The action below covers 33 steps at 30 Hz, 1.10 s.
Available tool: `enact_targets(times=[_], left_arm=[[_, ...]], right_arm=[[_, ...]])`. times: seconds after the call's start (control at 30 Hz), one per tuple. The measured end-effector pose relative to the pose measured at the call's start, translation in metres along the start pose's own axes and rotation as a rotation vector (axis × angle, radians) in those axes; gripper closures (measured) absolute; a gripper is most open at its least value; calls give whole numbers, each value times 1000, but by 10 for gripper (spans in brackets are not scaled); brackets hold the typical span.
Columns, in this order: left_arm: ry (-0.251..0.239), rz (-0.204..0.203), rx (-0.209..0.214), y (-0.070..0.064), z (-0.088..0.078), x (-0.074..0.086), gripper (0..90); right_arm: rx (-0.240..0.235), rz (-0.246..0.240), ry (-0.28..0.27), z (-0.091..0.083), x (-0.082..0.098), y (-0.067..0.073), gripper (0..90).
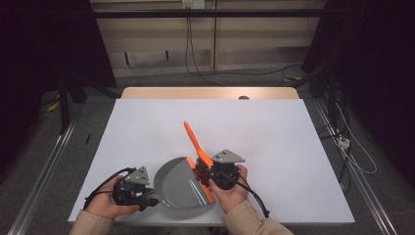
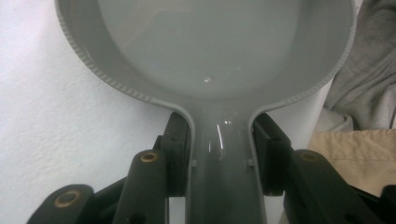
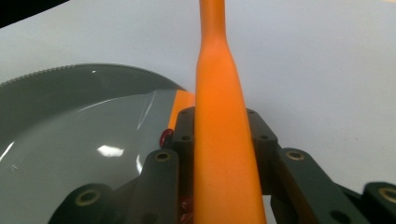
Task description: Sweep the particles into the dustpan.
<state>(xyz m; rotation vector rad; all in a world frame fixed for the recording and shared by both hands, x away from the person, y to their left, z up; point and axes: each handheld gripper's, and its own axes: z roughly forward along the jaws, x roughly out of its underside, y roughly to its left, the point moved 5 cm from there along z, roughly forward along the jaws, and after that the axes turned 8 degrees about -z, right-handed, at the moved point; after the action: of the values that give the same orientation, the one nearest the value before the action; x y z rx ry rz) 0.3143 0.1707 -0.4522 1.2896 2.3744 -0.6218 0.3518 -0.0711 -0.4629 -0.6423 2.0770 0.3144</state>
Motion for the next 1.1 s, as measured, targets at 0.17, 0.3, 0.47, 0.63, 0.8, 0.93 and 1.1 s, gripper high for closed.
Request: enact_targets(times=[0.17,0.3,0.47,0.63,0.8,0.93,1.1], left_arm=[[21,1,-2,0,4,2,630],[13,-3,0,0,2,2,630],[18,-5,5,0,0,4,630],[26,-6,8,0,-2,5,630],[57,6,4,-2,1,4,630],[83,33,7,-1,3,4,630],[71,5,11,-4,7,3,630]], right_arm=[[11,4,-10,-2,-1,-5,714],[20,11,-36,-6,-4,-12,714],[67,-23,-34,-9,-3,-22,714],[77,-51,-37,-4,7,-16,714],[52,-33,-26,-3,7,-4,709],[51,-30,-29,0,6,7,705],[41,6,-51,3,5,19,703]])
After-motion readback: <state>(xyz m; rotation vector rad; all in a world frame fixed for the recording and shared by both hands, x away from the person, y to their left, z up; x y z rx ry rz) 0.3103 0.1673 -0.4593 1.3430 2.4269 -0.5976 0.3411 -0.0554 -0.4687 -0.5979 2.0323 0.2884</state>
